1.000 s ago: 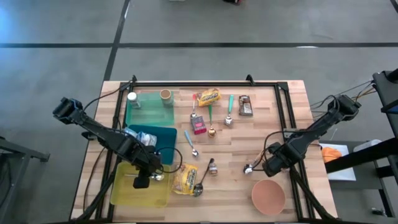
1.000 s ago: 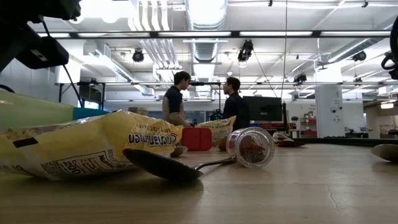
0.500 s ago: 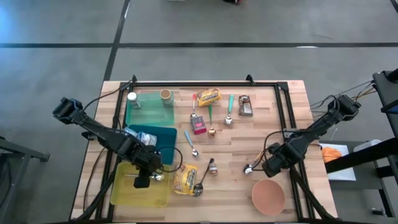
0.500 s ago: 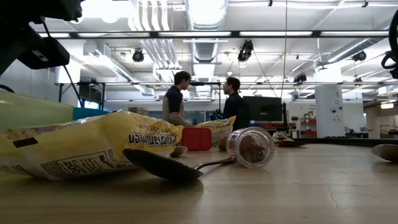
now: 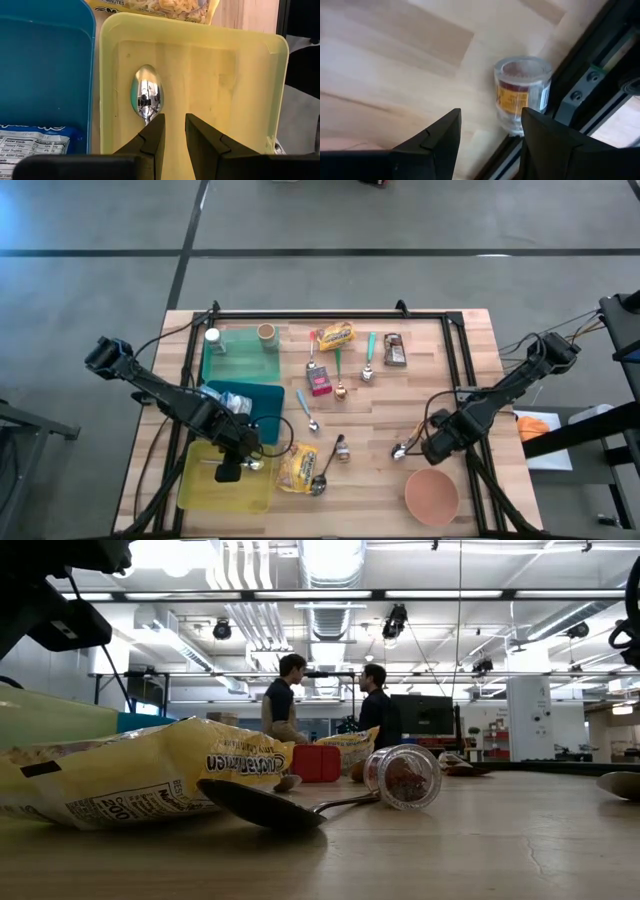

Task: Pick & Place Food Item
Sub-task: Put the right brown seasoning bottle into the light blue bin

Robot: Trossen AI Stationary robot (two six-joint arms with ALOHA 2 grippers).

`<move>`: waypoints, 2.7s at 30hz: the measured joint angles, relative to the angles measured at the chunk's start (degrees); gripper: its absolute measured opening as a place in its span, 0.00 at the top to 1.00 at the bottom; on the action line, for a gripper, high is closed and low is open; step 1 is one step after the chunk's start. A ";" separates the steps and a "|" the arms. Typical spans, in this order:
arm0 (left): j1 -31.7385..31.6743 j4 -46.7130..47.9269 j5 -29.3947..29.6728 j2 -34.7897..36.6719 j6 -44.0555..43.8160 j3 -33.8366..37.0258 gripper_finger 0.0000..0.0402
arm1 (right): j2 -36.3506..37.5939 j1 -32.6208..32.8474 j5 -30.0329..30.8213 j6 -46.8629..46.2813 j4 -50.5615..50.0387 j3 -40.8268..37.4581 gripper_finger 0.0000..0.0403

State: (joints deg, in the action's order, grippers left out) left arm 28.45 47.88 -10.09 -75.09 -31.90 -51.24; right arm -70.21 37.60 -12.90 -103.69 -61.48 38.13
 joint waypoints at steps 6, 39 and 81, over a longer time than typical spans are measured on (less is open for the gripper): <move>-0.11 0.00 0.00 0.00 0.00 0.02 0.79 | -0.05 0.00 1.40 -1.35 -3.05 -0.06 0.49; -0.48 0.00 -1.03 0.00 0.00 0.04 0.79 | -17.39 -0.74 -3.27 -0.36 -1.16 -0.13 0.54; -1.92 -8.87 23.62 2.33 -8.93 0.04 0.79 | -4.56 -3.13 47.04 -15.63 15.79 5.44 0.56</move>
State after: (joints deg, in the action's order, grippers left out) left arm 26.52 39.00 13.54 -72.76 -40.83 -51.20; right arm -74.77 34.48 34.14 -119.33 -45.69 43.57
